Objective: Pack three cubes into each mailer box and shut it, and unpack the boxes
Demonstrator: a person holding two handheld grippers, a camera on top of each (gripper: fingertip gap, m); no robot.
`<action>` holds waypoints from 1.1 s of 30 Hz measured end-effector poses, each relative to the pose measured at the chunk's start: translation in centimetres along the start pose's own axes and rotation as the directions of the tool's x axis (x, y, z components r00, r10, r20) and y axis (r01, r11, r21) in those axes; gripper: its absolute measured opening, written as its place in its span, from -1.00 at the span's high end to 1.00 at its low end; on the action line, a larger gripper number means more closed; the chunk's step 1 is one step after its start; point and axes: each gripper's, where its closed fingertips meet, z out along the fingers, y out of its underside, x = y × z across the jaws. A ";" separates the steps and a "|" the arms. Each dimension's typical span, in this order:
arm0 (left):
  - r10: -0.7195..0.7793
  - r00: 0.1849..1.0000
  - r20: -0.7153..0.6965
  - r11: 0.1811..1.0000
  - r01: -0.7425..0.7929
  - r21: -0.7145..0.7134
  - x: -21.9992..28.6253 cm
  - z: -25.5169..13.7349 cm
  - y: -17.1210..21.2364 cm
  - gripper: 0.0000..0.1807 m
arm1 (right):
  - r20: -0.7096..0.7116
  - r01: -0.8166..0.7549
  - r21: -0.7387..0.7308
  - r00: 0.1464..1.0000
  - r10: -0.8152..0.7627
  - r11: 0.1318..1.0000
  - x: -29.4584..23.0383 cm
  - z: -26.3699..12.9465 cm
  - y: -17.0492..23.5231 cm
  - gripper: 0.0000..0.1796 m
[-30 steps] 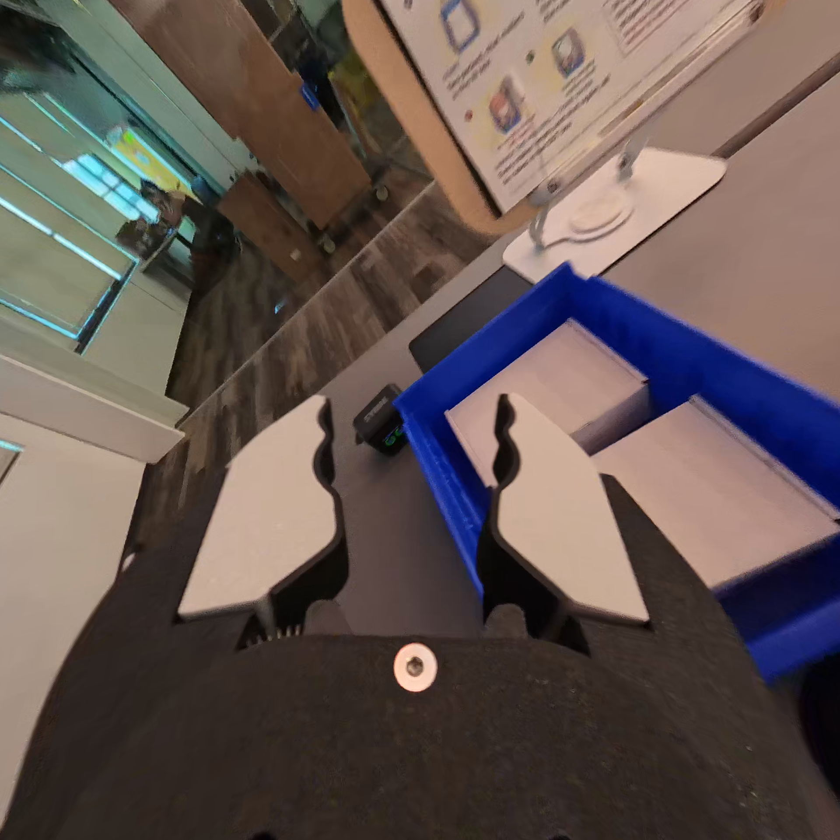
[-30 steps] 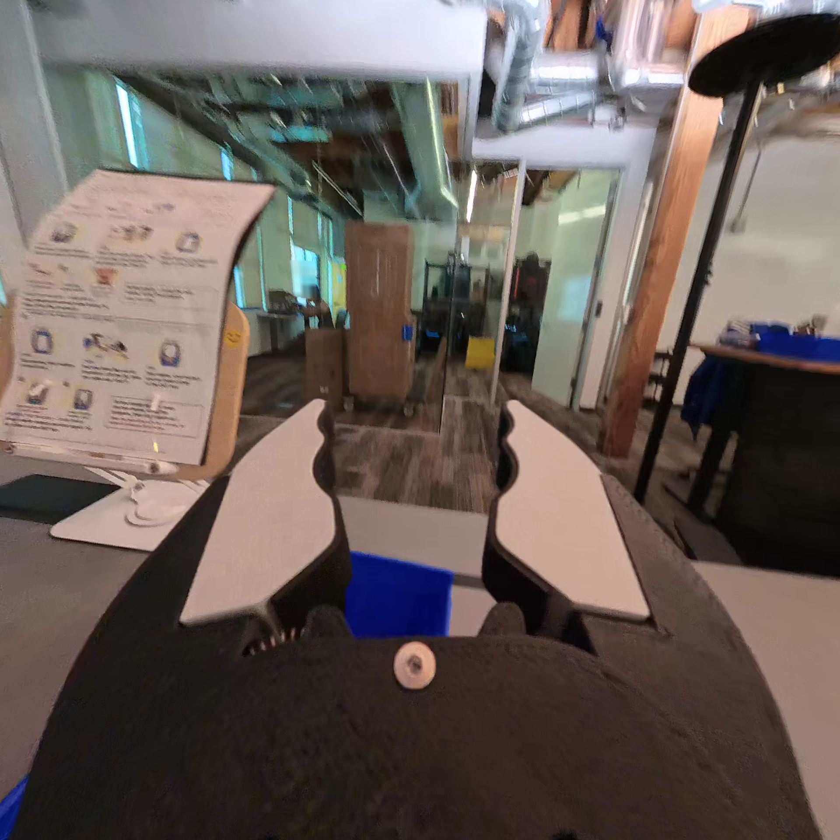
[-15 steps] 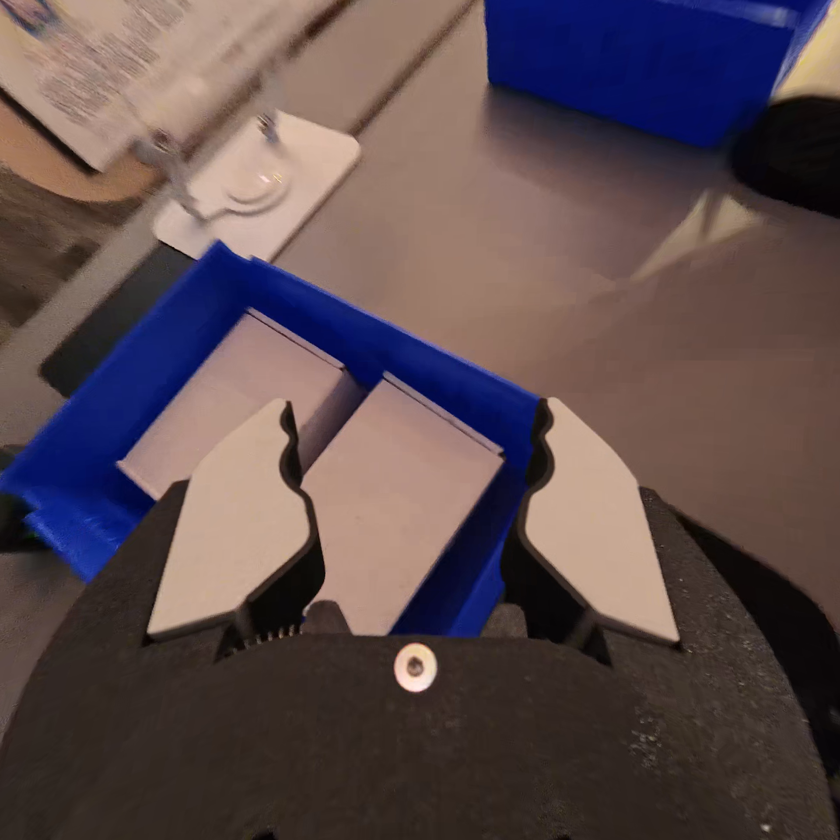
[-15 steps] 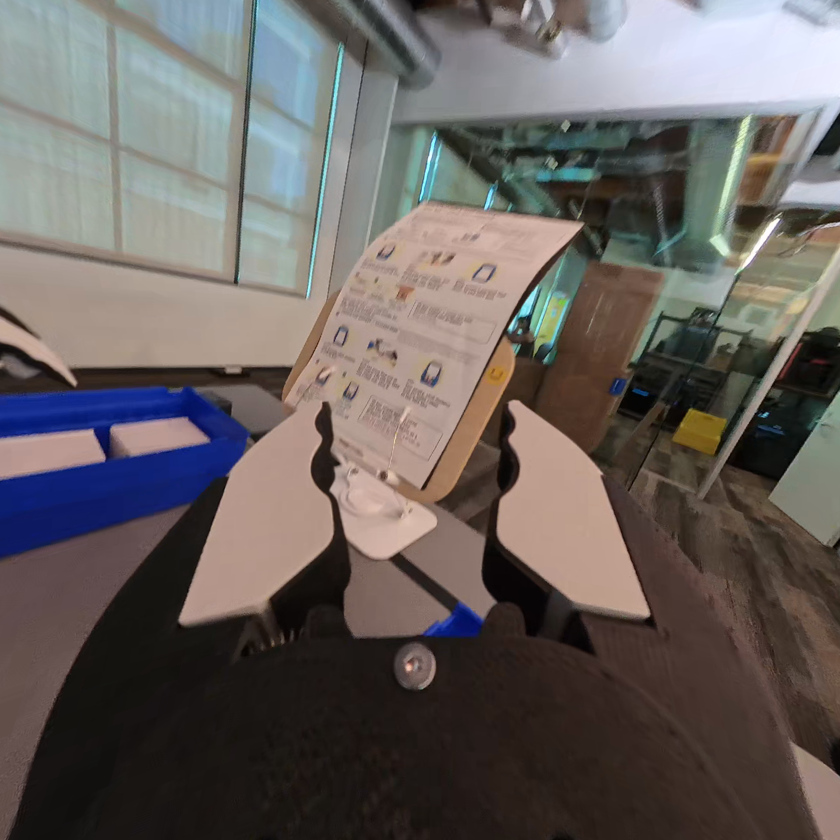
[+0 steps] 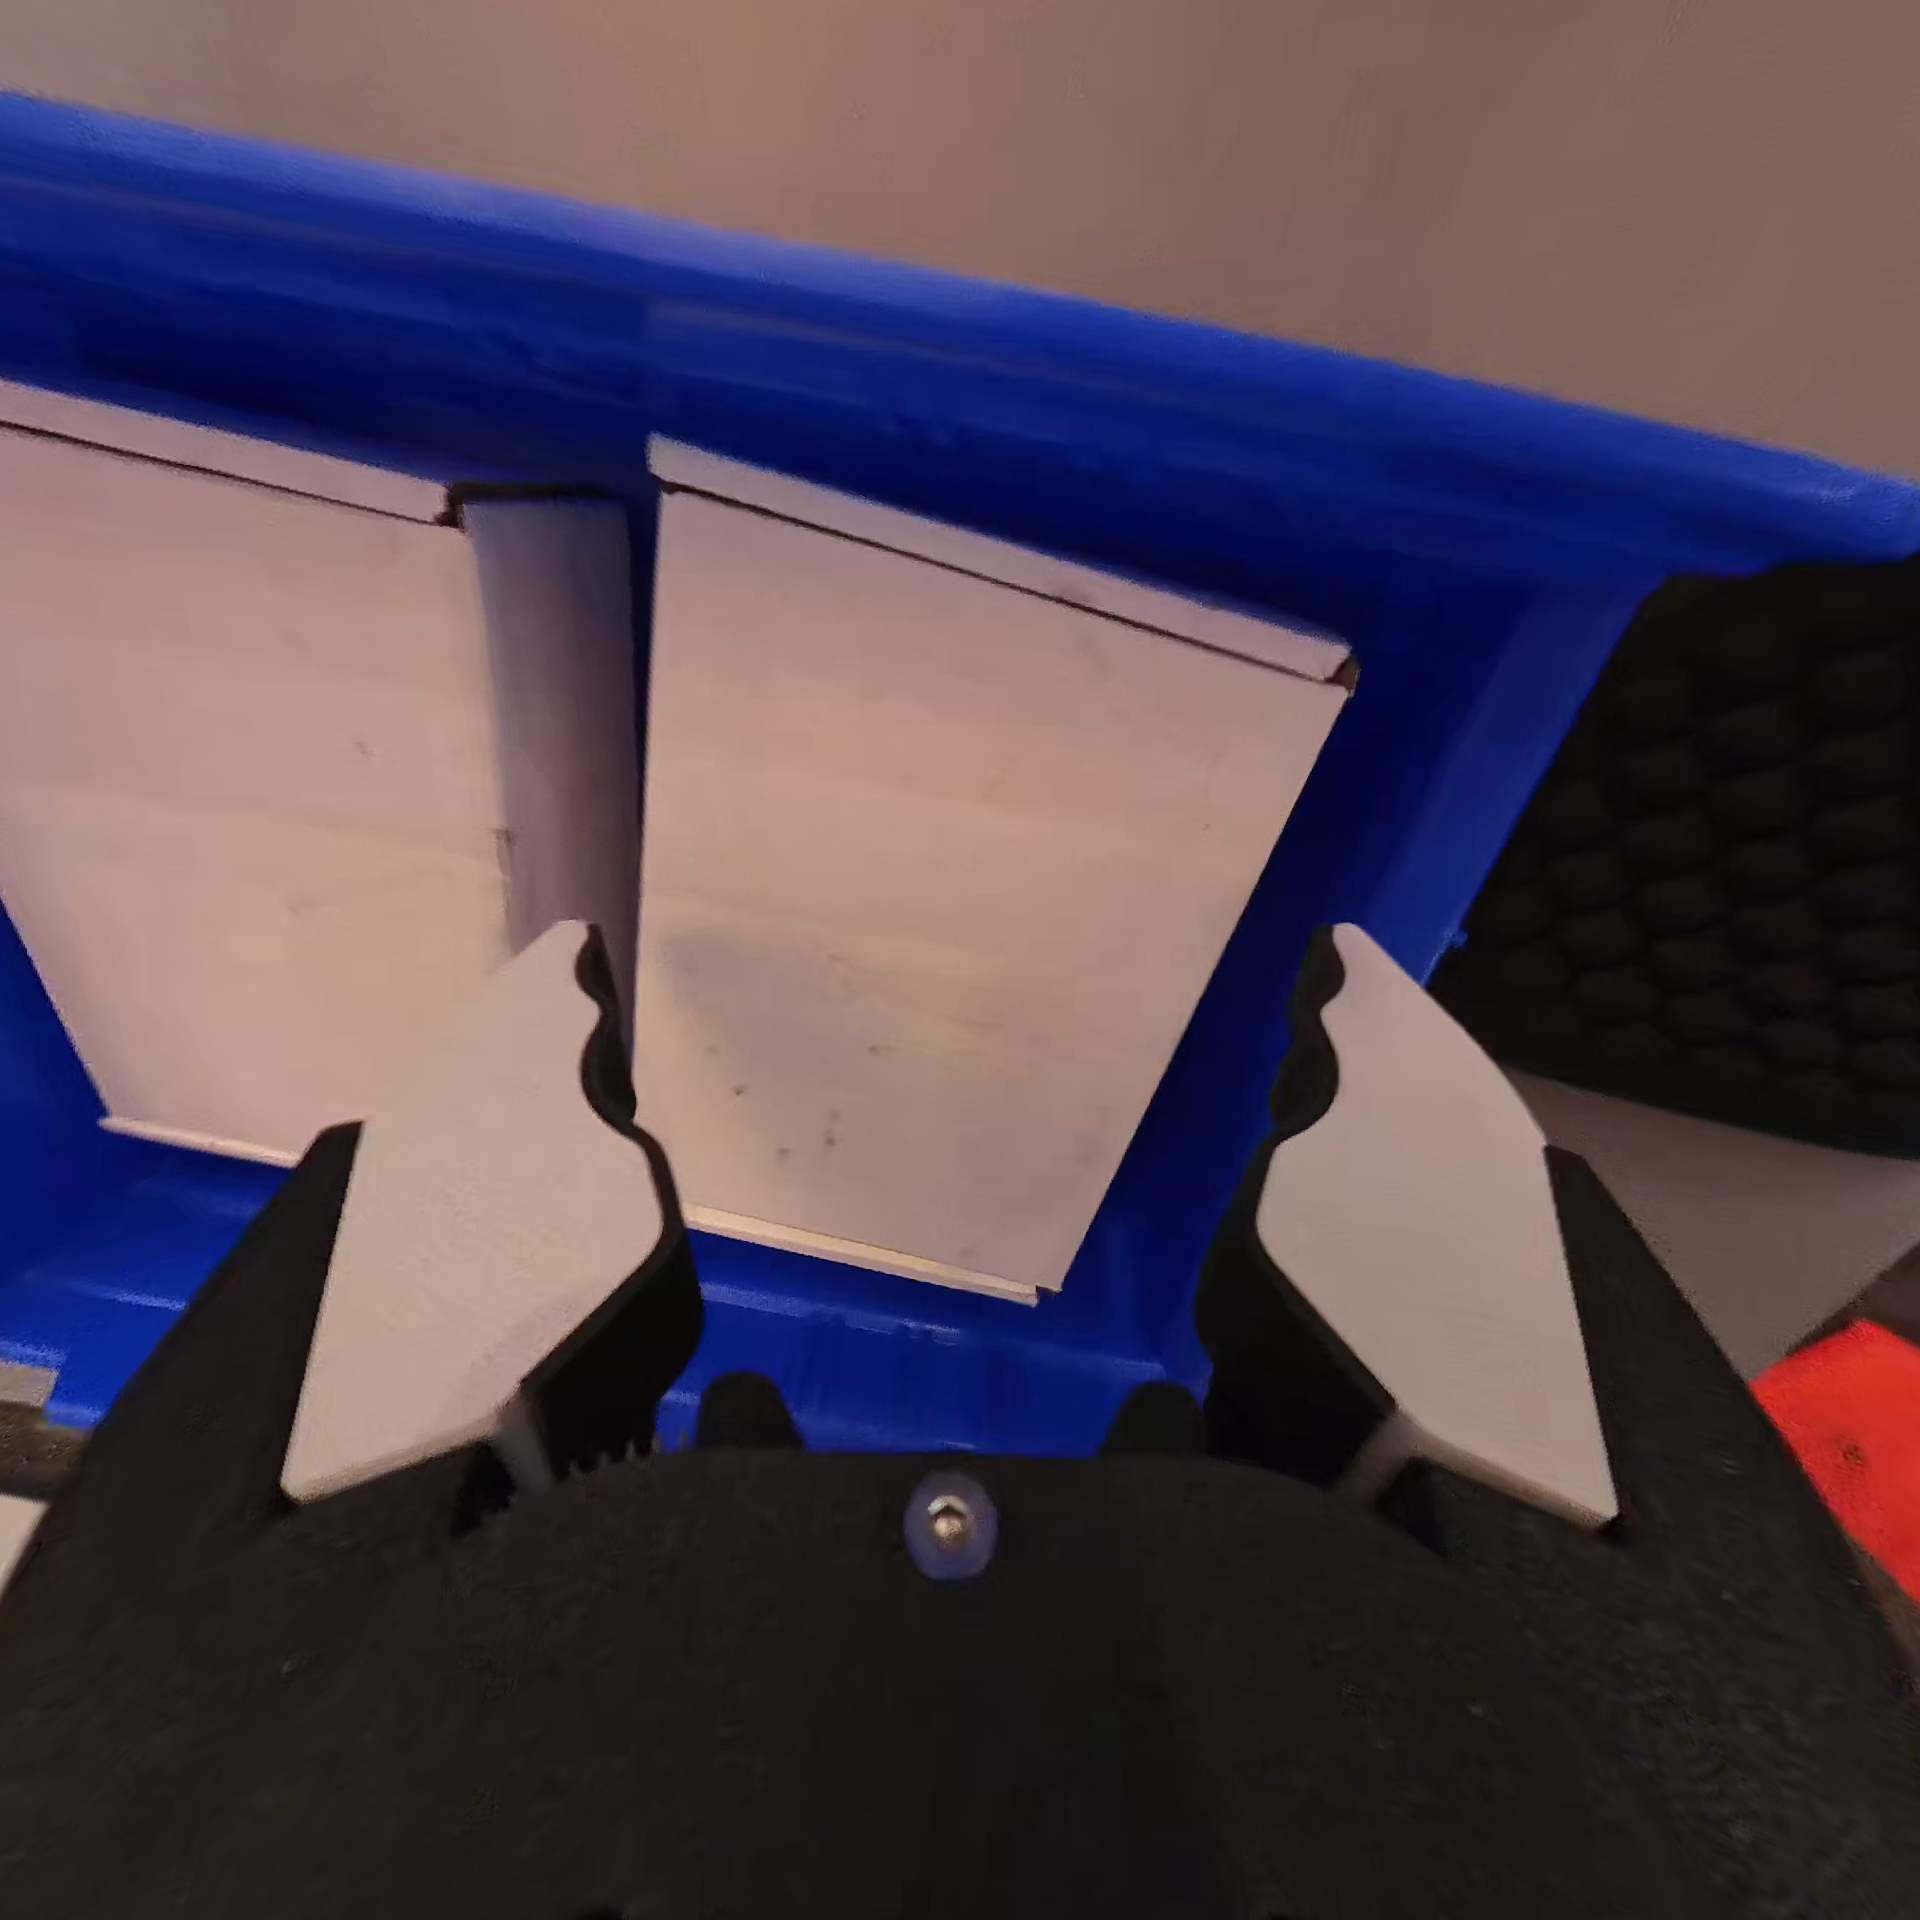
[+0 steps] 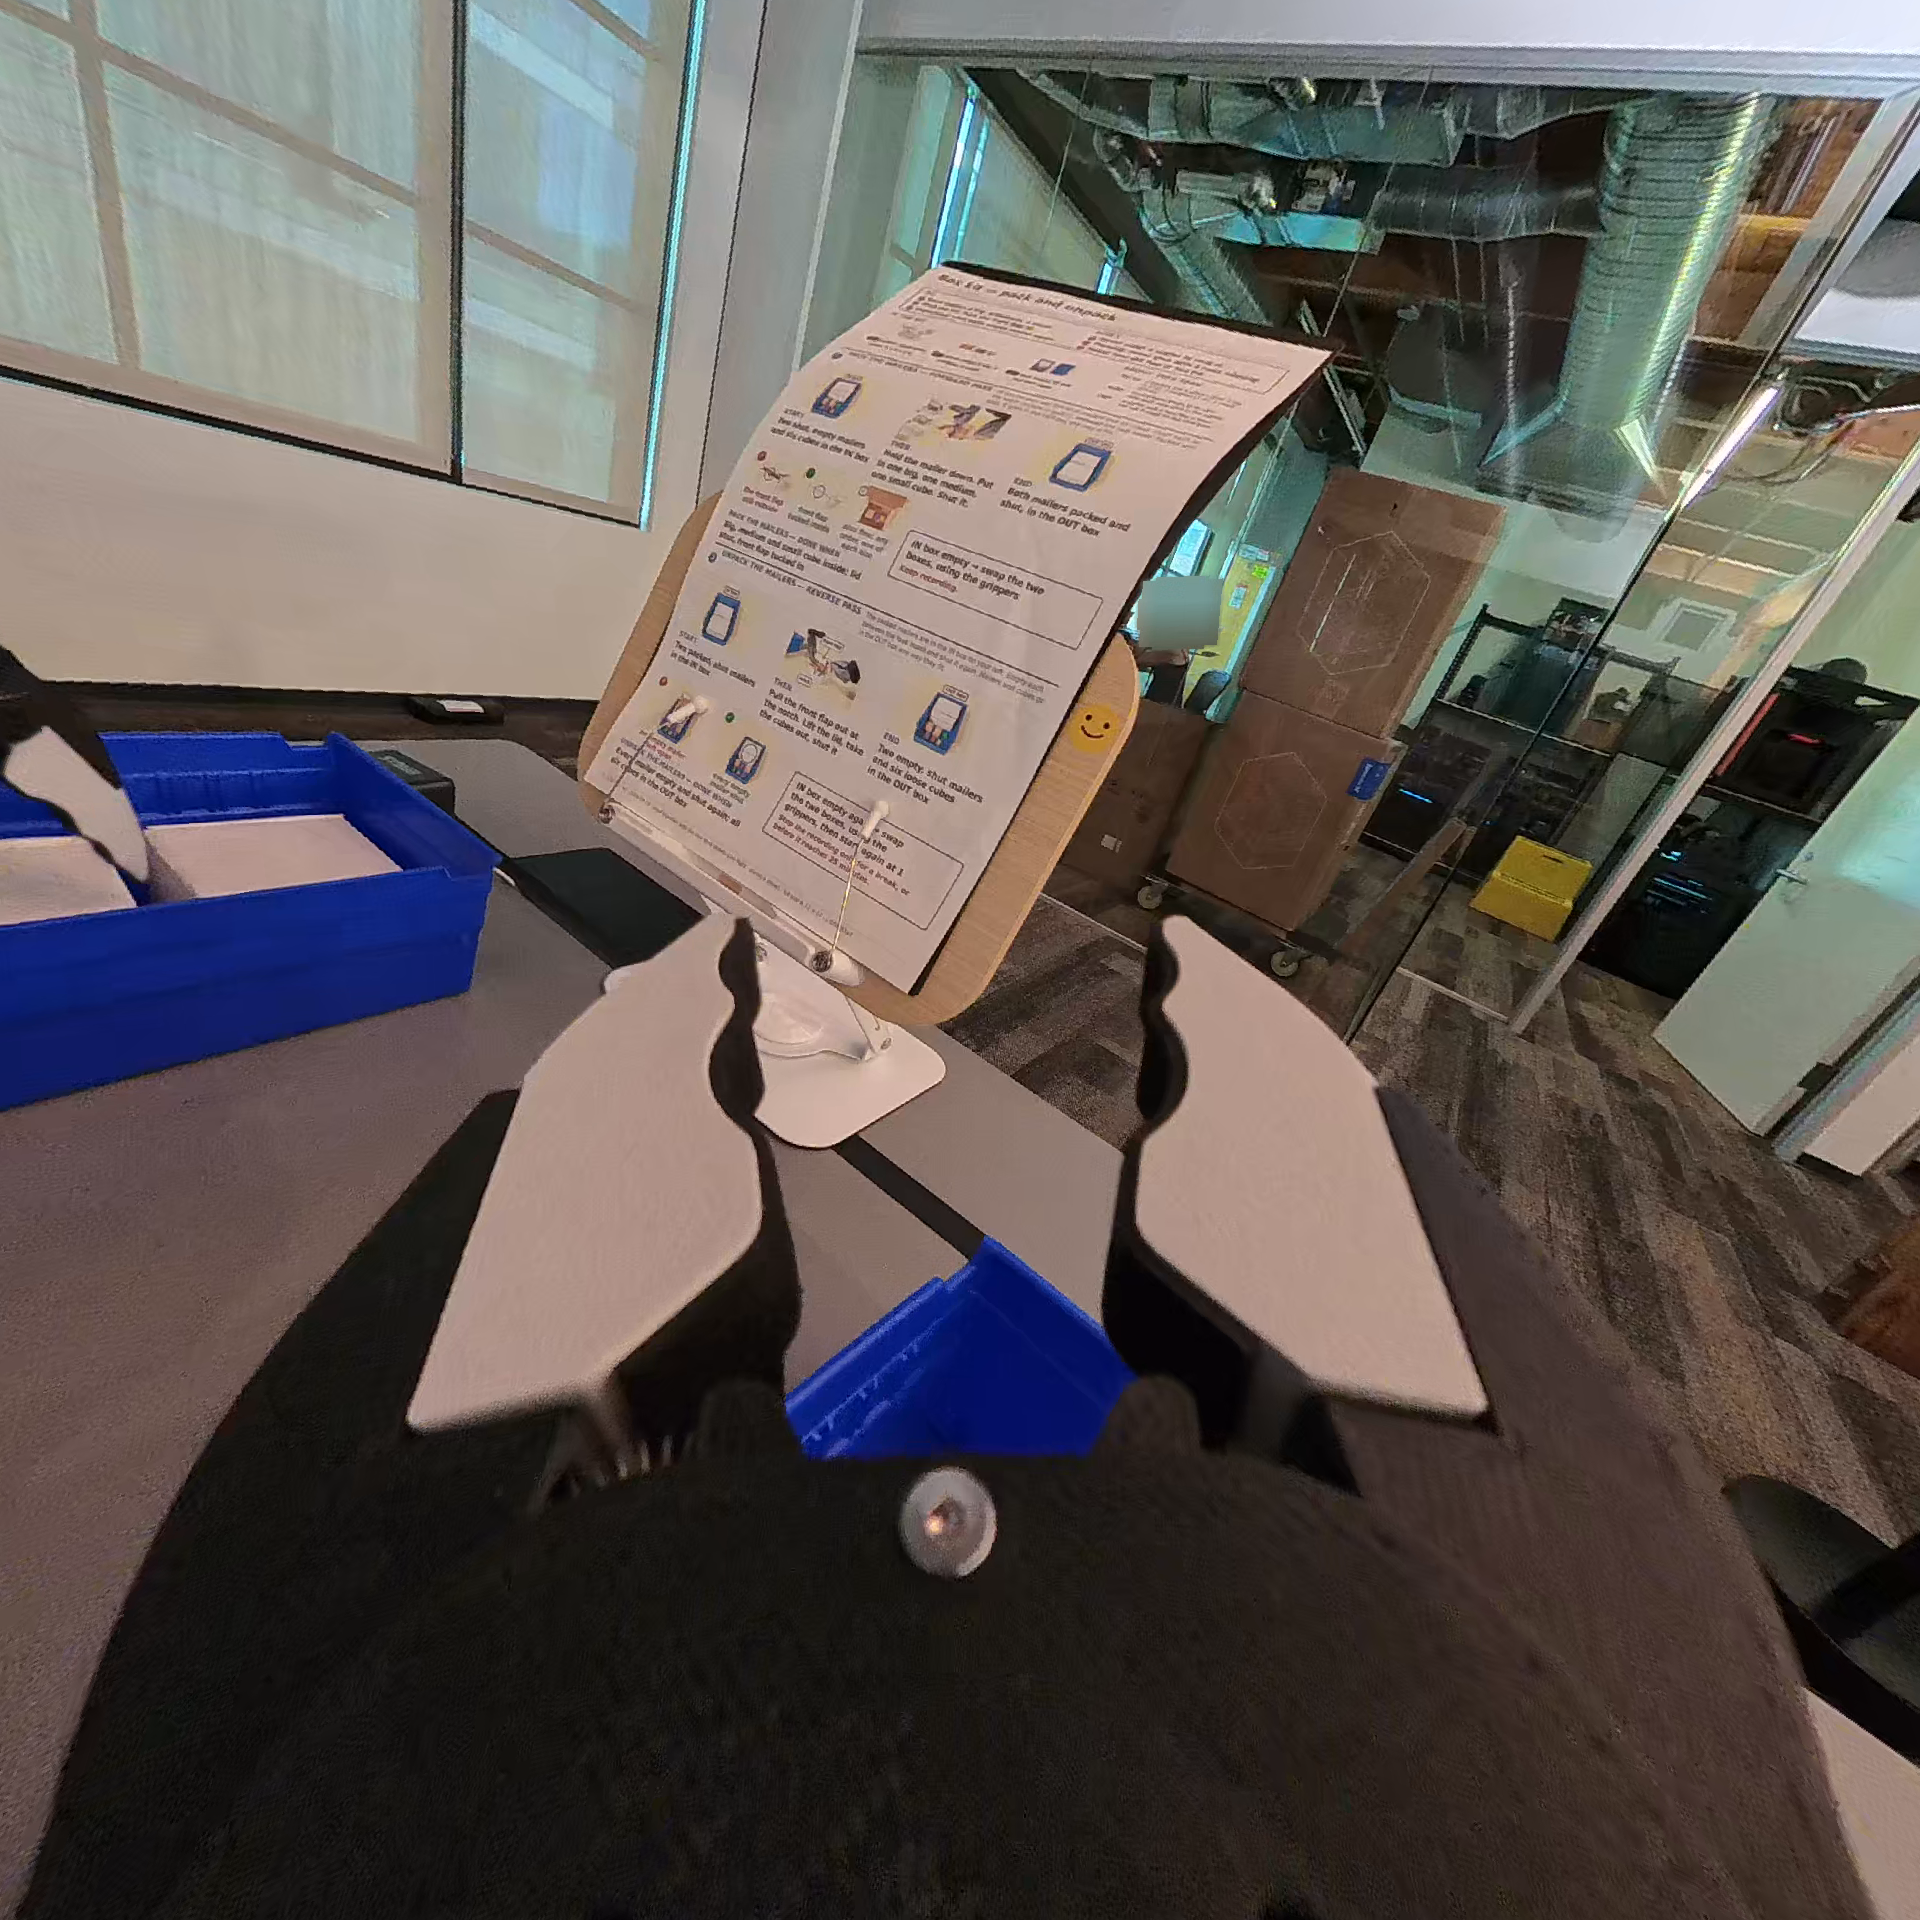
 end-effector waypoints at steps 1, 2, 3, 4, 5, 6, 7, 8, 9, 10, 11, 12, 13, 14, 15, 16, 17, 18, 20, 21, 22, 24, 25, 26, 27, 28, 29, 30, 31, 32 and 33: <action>0.008 1.000 -0.017 1.000 -0.008 -0.015 0.2 0.3 0.1 -0.35 | -0.003 0.003 -0.003 1.000 -0.003 1.000 0.1 -0.1 0.0 0.20; 0.009 0.999 -0.031 1.000 -0.010 -0.025 0.3 0.5 0.1 -0.35 | -0.004 0.004 -0.005 1.000 -0.004 1.000 0.1 -0.1 0.1 0.20; 0.016 0.999 -0.035 0.999 -0.017 -0.030 0.2 0.8 0.1 -0.37 | -0.003 0.004 -0.006 1.000 -0.004 1.000 0.2 -0.1 0.1 0.20; 0.021 0.999 -0.044 0.999 -0.023 -0.033 0.2 1.1 0.1 -0.37 | 0.000 0.001 -0.007 1.000 -0.001 1.000 0.1 -0.1 0.2 0.20; 0.018 0.998 -0.055 0.999 -0.021 -0.043 0.2 1.3 0.2 -0.39 | 0.002 -0.001 -0.012 1.000 0.001 1.000 0.2 -0.1 0.3 0.20; 0.015 0.998 -0.063 0.999 -0.018 -0.050 0.2 1.6 0.2 -0.41 | 0.003 -0.002 -0.020 1.000 0.002 1.000 0.2 0.0 0.5 0.20; 0.015 0.998 -0.065 0.998 -0.019 -0.054 0.2 1.8 0.3 -0.43 | 0.006 0.000 -0.028 1.000 0.000 1.000 0.1 0.1 0.6 0.20; 0.022 0.998 -0.066 0.998 -0.027 -0.065 0.1 2.0 0.5 -0.44 | 0.010 0.003 -0.037 1.000 -0.003 0.999 0.0 0.2 0.8 0.20; 0.033 0.998 -0.059 0.997 -0.038 -0.074 0.0 2.2 0.7 -0.46 | 0.012 0.007 -0.045 1.000 -0.007 0.999 0.0 0.3 1.0 0.20; 0.038 0.998 -0.056 0.996 -0.043 -0.078 -0.1 2.4 0.8 -0.47 | 0.016 0.012 -0.052 1.000 -0.011 0.999 -0.1 0.4 1.2 0.20; 0.037 0.998 -0.058 0.996 -0.042 -0.082 -0.1 2.6 0.9 -0.49 | 0.020 0.015 -0.057 1.000 -0.014 0.998 -0.2 0.5 1.3 0.20; 0.035 0.998 -0.061 0.995 -0.040 -0.093 -0.1 2.9 1.1 -0.49 | 0.023 0.016 -0.062 1.000 -0.015 0.998 -0.3 0.7 1.4 0.20; 0.034 0.998 -0.058 0.994 -0.040 -0.097 -0.3 3.1 1.3 -0.49 | 0.027 0.017 -0.067 1.000 -0.016 0.998 -0.4 0.8 1.5 0.20; 0.032 0.998 -0.055 0.994 -0.038 -0.099 -0.3 3.4 1.4 -0.50 | 0.030 0.019 -0.074 0.999 -0.017 0.997 -0.5 0.9 1.7 0.20; 0.033 0.998 -0.054 0.994 -0.038 -0.099 -0.4 3.6 1.5 -0.50 | 0.031 0.021 -0.080 0.999 -0.019 0.997 -0.5 0.9 1.8 0.20; 0.035 0.998 -0.050 0.995 -0.039 -0.094 -0.4 3.8 1.5 -0.51 | 0.031 0.024 -0.087 0.999 -0.022 0.996 -0.6 1.0 1.9 0.21; 0.036 0.998 -0.052 0.996 -0.040 -0.086 -0.3 4.0 1.4 -0.53 | 0.033 0.027 -0.093 0.999 -0.024 0.995 -0.6 1.0 2.0 0.21; 0.036 0.998 -0.053 0.996 -0.040 -0.076 -0.3 4.1 1.3 -0.55 | 0.035 0.030 -0.098 0.999 -0.027 0.995 -0.7 1.0 2.1 0.21; 0.036 0.998 -0.053 0.997 -0.040 -0.063 -0.3 4.2 1.2 -0.56 | 0.040 0.033 -0.102 0.999 -0.029 0.994 -0.7 1.1 2.2 0.21; 0.038 0.998 -0.051 0.997 -0.041 -0.059 -0.3 4.2 1.2 -0.55 | 0.041 0.033 -0.105 0.999 -0.029 0.994 -0.8 1.1 2.3 0.22; 0.040 0.998 -0.049 0.997 -0.043 -0.058 -0.3 4.2 1.2 -0.55 | 0.043 0.035 -0.107 0.999 -0.030 0.994 -0.8 1.2 2.4 0.22; 0.038 0.998 -0.053 0.997 -0.042 -0.069 -0.3 4.1 1.3 -0.55 | 0.048 0.037 -0.113 0.998 -0.032 0.993 -0.9 1.2 2.5 0.23; 0.035 0.998 -0.056 0.996 -0.040 -0.078 -0.3 4.1 1.3 -0.54 | 0.050 0.039 -0.116 0.998 -0.033 0.993 -1.0 1.3 2.6 0.23; 0.033 0.998 -0.058 0.996 -0.038 -0.087 -0.3 4.1 1.4 -0.54 | 0.052 0.042 -0.118 0.998 -0.036 0.992 -1.0 1.3 2.6 0.24; 0.027 0.998 -0.059 0.995 -0.032 -0.098 -0.3 4.1 1.5 -0.54 | 0.053 0.045 -0.120 0.998 -0.039 0.992 -1.0 1.3 2.6 0.24; 0.018 0.998 -0.061 0.994 -0.025 -0.111 -0.3 4.1 1.5 -0.54 | 0.054 0.047 -0.121 0.998 -0.041 0.992 -1.1 1.3 2.6 0.25; 0.011 0.998 -0.060 0.993 -0.018 -0.119 -0.3 4.1 1.6 -0.54 | 0.057 0.048 -0.121 0.998 -0.041 0.992 -1.2 1.3 2.6 0.25; 0.005 0.998 -0.056 0.993 -0.012 -0.121 -0.3 4.1 1.6 -0.54 | 0.060 0.048 -0.120 0.997 -0.041 0.992 -1.2 1.3 2.6 0.25; 0.001 0.999 -0.052 0.993 -0.008 -0.122 -0.3 4.0 1.6 -0.54 | 0.063 0.050 -0.120 0.997 -0.043 0.992 -1.3 1.3 2.6 0.26; -0.004 0.999 -0.052 0.993 -0.003 -0.121 -0.4 4.0 1.6 -0.54 | 0.066 0.051 -0.121 0.997 -0.043 0.991 -1.3 1.3 2.7 0.26; -0.008 0.999 -0.053 0.993 0.002 -0.117 -0.4 4.0 1.6 -0.54 | 0.066 0.051 -0.121 0.997 -0.044 0.991 -1.3 1.4 2.7 0.26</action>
